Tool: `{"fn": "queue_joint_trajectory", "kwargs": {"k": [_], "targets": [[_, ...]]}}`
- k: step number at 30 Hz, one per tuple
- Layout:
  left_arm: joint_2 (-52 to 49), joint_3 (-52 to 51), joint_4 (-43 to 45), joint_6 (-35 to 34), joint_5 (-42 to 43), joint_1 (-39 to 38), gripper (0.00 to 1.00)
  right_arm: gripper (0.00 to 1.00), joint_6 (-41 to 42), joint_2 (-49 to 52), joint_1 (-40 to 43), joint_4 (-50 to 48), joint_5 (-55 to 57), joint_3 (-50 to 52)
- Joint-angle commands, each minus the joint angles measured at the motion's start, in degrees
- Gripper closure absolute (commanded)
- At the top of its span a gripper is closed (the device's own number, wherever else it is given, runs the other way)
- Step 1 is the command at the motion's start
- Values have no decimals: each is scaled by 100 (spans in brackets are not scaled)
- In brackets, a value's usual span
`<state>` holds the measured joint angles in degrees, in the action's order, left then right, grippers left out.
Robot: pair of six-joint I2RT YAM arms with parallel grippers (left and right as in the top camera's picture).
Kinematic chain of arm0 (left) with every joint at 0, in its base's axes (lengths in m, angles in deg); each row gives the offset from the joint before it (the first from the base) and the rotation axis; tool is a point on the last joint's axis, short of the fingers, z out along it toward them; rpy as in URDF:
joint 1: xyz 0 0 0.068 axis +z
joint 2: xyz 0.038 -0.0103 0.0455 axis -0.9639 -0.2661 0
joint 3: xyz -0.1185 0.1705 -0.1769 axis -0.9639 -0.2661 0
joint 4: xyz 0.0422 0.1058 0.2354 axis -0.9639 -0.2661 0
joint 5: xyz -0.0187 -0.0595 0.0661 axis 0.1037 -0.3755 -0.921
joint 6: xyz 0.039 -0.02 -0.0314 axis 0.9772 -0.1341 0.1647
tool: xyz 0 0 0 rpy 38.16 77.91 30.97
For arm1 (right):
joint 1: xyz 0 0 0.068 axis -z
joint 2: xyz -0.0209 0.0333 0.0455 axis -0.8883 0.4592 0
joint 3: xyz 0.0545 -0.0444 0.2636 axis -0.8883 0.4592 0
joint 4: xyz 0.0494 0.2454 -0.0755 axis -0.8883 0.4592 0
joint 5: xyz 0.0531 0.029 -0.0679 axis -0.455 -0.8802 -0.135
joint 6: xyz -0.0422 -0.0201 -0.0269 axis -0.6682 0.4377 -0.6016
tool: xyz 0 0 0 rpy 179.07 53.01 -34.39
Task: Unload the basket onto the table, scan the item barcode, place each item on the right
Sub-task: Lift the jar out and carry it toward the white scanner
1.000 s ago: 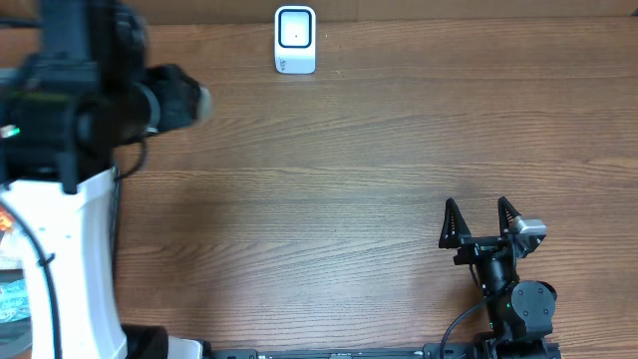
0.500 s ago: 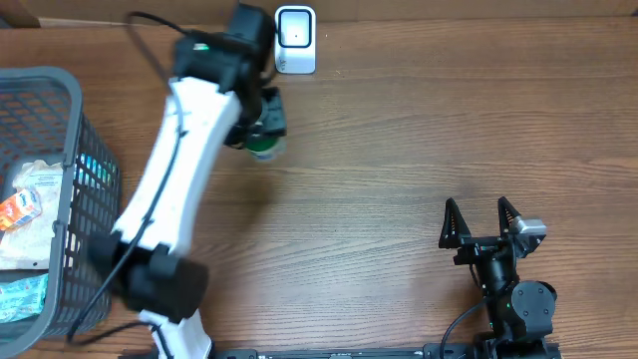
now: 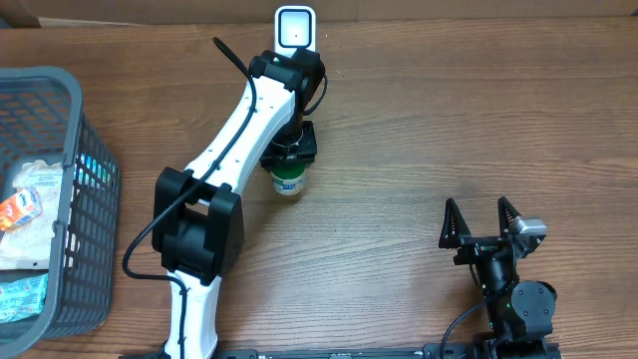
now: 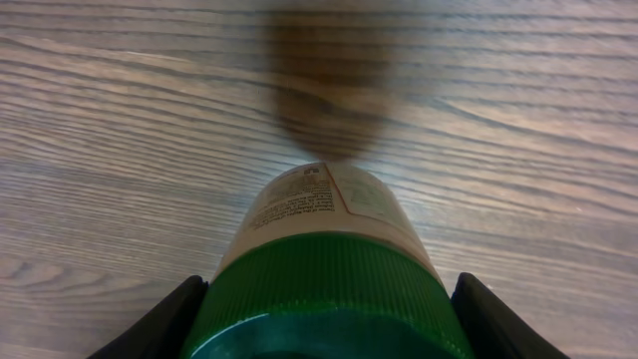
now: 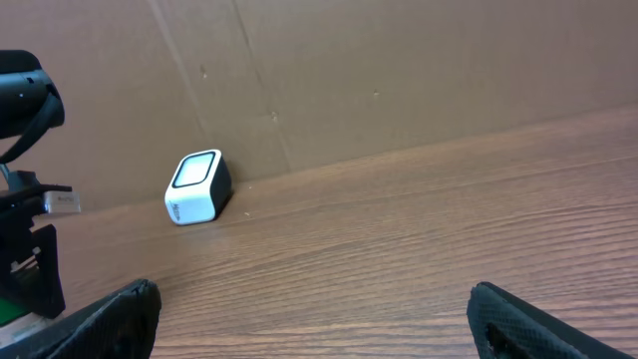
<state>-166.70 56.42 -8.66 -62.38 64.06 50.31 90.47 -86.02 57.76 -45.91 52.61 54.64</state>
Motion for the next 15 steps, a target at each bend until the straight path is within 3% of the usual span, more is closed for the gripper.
{"fn": "queue_joint_trajectory", "kwargs": {"k": [1, 5, 15], "targets": [[-42, 0, 55, -238, -385, 26, 69, 0, 24, -68, 11, -37, -28, 59], [-44, -24, 391, -310, -358, 26, 61, 0, 24, -68, 11, -37, -28, 59], [-44, -695, 758, -409, -354, 103, 59, 0, 24, -68, 11, -37, -28, 59]]}}
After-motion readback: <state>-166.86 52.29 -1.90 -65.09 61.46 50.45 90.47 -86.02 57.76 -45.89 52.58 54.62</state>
